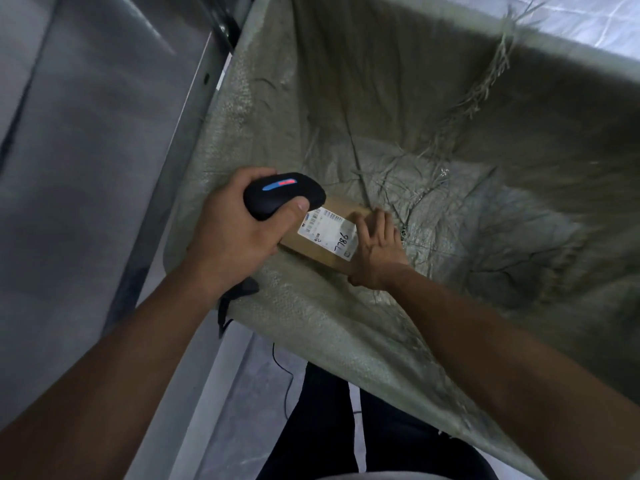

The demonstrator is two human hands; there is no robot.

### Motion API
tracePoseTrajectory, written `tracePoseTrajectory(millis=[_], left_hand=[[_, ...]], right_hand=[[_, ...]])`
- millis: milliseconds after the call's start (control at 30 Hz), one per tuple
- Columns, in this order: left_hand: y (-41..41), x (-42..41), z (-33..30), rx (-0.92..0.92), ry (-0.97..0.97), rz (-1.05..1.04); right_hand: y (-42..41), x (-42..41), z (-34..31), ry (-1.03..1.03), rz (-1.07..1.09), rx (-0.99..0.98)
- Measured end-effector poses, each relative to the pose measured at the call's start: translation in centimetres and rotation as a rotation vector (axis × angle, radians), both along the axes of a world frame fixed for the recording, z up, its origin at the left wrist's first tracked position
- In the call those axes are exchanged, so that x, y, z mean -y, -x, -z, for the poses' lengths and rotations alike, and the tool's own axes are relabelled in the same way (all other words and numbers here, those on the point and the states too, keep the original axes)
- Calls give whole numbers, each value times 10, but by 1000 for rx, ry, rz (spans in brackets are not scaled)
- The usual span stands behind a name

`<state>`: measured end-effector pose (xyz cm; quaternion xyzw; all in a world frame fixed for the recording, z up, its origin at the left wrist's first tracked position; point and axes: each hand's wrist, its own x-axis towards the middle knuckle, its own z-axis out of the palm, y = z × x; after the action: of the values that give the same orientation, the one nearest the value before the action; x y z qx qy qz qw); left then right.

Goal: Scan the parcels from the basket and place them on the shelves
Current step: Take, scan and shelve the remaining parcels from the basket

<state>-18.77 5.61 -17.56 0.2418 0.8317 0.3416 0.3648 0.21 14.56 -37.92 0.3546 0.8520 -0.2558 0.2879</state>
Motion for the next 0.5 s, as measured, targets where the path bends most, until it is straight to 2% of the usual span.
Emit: tracePoseTrajectory(millis=[500], left_hand=[[-26, 33, -70, 47, -136, -47]], right_hand=[[-33, -23, -166, -179, 265, -232]])
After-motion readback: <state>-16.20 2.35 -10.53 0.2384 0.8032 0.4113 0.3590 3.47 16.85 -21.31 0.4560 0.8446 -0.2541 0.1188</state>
